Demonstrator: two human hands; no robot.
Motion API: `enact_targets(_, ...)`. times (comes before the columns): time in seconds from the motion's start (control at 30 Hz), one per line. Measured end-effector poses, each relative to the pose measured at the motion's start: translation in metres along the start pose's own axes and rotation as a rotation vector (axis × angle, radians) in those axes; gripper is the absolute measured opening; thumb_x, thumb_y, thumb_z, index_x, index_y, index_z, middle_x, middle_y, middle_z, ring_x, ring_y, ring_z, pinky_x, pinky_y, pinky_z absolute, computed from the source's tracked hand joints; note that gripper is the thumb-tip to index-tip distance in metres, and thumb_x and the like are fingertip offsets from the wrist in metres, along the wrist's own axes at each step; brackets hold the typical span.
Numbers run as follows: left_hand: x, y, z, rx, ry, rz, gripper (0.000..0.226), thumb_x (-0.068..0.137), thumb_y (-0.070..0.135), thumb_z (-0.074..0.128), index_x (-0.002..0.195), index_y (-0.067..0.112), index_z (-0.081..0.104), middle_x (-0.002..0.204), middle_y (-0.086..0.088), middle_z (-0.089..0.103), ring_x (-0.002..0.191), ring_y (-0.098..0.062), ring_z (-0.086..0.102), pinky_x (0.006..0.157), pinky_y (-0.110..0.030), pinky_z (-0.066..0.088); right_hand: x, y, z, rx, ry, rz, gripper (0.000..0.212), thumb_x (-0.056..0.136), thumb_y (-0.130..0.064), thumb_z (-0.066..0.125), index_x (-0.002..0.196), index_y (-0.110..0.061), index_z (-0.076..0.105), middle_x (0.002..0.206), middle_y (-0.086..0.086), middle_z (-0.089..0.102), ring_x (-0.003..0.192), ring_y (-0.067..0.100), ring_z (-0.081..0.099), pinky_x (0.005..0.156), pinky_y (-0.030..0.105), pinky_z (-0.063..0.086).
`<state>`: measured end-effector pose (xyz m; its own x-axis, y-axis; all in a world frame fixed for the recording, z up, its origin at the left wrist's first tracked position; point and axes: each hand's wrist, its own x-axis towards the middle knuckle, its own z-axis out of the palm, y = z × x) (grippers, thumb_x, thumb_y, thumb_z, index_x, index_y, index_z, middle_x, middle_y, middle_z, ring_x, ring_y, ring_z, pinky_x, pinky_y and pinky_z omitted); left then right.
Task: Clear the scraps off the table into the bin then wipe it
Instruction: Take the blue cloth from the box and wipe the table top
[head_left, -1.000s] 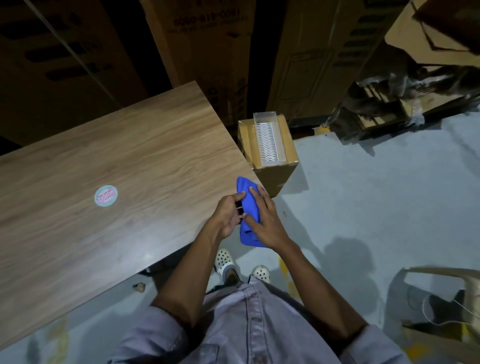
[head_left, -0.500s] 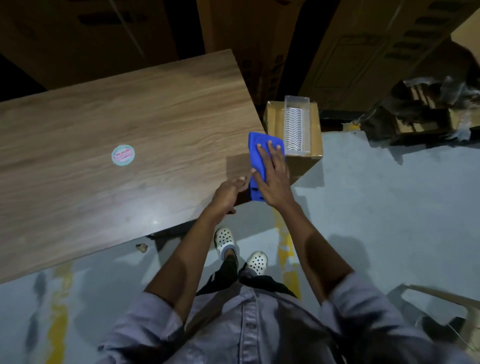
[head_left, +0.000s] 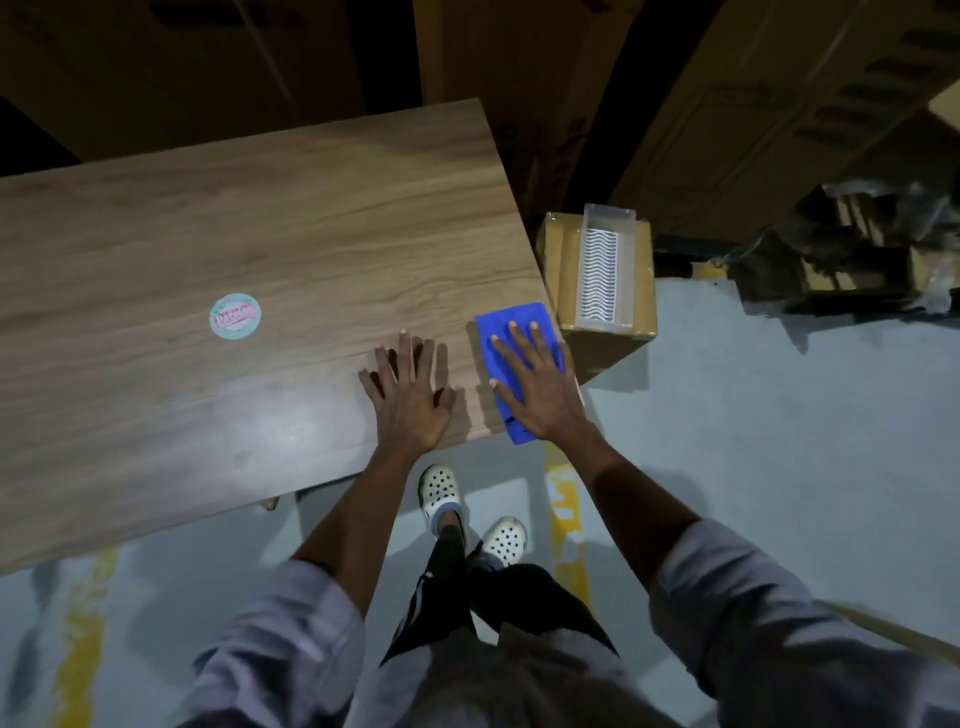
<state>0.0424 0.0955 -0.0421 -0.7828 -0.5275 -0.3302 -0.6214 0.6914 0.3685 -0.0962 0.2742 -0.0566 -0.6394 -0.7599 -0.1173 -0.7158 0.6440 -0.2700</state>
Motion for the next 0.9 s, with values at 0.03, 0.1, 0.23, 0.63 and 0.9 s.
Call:
enact_targets(0.03, 0.007, -0.006, 0.005, 0.031, 0.051, 0.001, 0.073, 0.097, 0.056, 0.042, 0.163, 0.029, 0.022, 0.173, -0.004, 0.001, 0.157, -0.043, -0.002, 0.121, -0.068, 0.0, 0.001, -0.001, 0.009, -0.003, -0.01, 0.005, 0.066, 0.104, -0.06, 0.033, 0.163, -0.035, 0.018, 0.173, -0.005, 0.005, 0.159, 0.022, -0.003, 0.122, 0.061, 0.013)
enact_targets(0.1, 0.022, -0.017, 0.015, 0.088, 0.124, 0.015, 0.07, 0.1, 0.055, 0.039, 0.163, 0.028, 0.023, 0.173, -0.005, 0.004, 0.157, -0.043, -0.001, 0.121, -0.069, 0.001, 0.004, -0.004, 0.022, -0.002, -0.014, 0.044, 0.068, 0.104, -0.062, 0.032, 0.163, -0.037, 0.012, 0.173, -0.005, -0.001, 0.159, 0.023, -0.007, 0.124, 0.061, 0.01)
enact_targets(0.23, 0.052, -0.022, 0.028, 0.137, 0.18, 0.078, 0.067, 0.105, 0.057, 0.03, 0.164, 0.031, 0.012, 0.173, 0.0, -0.002, 0.158, -0.038, -0.011, 0.121, -0.069, -0.003, 0.028, -0.001, 0.029, -0.048, 0.044, 0.091, 0.073, 0.101, -0.068, 0.032, 0.164, -0.037, 0.011, 0.173, -0.001, -0.003, 0.158, 0.031, -0.011, 0.125, 0.061, 0.003)
enact_targets(0.63, 0.052, -0.026, 0.025, -0.116, 0.441, 0.015, 0.055, 0.109, 0.035, 0.027, 0.156, 0.01, 0.039, 0.165, -0.007, 0.036, 0.157, -0.024, 0.021, 0.126, -0.055, 0.012, 0.028, -0.075, 0.046, -0.009, 0.041, -0.106, 0.063, 0.104, -0.051, 0.038, 0.163, -0.034, 0.022, 0.172, -0.003, 0.009, 0.159, 0.028, -0.005, 0.122, 0.061, 0.013)
enact_targets(0.9, 0.055, -0.027, 0.032, -0.082, 0.481, 0.031, 0.056, 0.104, 0.04, 0.036, 0.151, 0.011, 0.047, 0.163, -0.007, 0.039, 0.156, -0.026, 0.024, 0.126, -0.056, 0.011, 0.053, -0.022, 0.033, 0.019, 0.111, 0.242, 0.07, 0.101, -0.068, 0.035, 0.162, -0.038, 0.019, 0.173, -0.005, 0.006, 0.159, 0.031, -0.009, 0.126, 0.059, 0.004)
